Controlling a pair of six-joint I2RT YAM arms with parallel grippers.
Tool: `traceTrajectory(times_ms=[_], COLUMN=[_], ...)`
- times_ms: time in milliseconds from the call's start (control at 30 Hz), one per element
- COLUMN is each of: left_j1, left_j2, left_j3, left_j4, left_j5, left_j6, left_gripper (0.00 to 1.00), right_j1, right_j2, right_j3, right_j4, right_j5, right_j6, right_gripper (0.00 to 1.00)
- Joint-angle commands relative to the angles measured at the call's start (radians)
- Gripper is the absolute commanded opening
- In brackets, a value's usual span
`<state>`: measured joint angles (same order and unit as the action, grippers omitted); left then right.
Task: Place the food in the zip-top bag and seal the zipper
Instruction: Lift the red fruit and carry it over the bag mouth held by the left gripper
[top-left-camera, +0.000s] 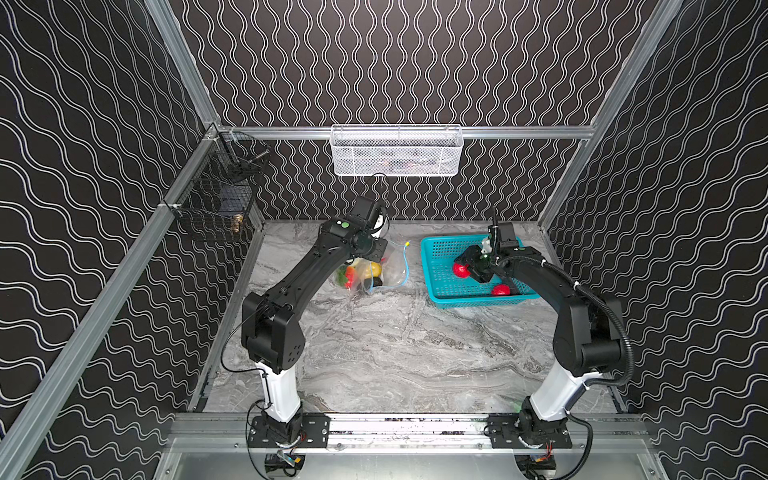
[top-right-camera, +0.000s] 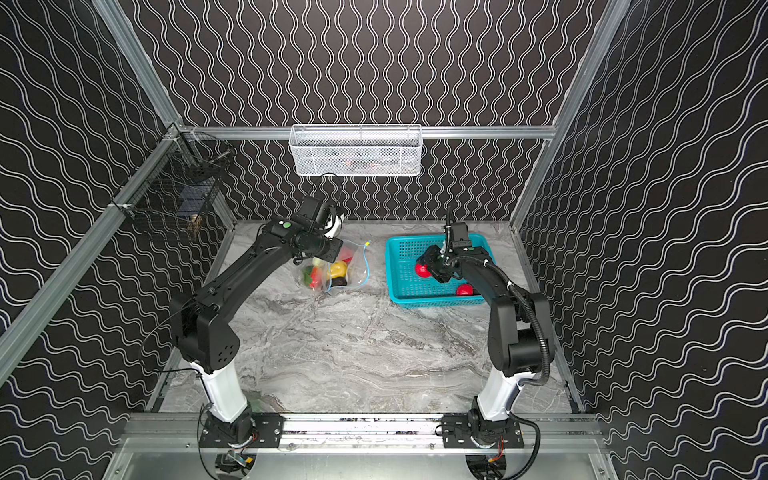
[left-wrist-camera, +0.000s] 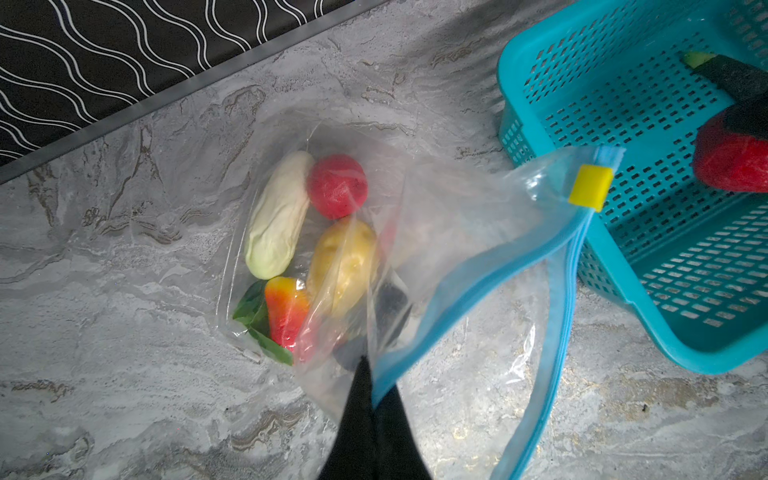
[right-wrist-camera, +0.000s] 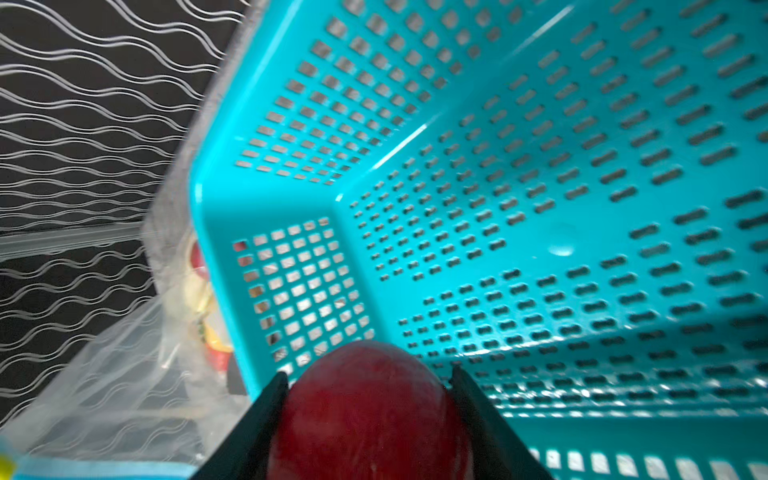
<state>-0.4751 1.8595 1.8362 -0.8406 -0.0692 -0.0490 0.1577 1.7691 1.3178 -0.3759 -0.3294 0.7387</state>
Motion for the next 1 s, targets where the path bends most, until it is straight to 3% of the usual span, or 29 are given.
traceTrajectory(times_ms=[0, 133, 500, 733, 967], left_j1=[0.003, 0.002, 0.003, 0.003, 0.003], left_j2=[0.018, 0.046, 0.089, 0.053, 0.024], left_j3=[0.026, 0.05, 0.078, 0.017, -0.022], left_j4=[-0.003, -0.015, 0.009, 0.068, 0.083], left_j5=[0.017, 0.02, 0.011, -0.016, 0.003], left_j6=[-0.009, -0.025, -0.01, -0.016, -0.021], left_gripper=[0.0, 0.0, 0.0, 0.0, 0.0], right_j1=[0.005, 0.015, 0.079, 0.142, 0.205], right_j2=[-0.033, -0.078, -0.068, -0.085, -0.082], right_j3=[-0.037, -0.087, -0.027, 0.028, 0.062], right_j4=[0.107, 0.184, 0.152, 0.103, 0.146], right_j5=[-0.042, -0.024, -0.006, 0.07, 0.067], right_j6=[0.022, 0.039, 0.069, 0.1, 0.151], right_gripper=[0.52, 0.53, 0.48, 0.48, 0.47])
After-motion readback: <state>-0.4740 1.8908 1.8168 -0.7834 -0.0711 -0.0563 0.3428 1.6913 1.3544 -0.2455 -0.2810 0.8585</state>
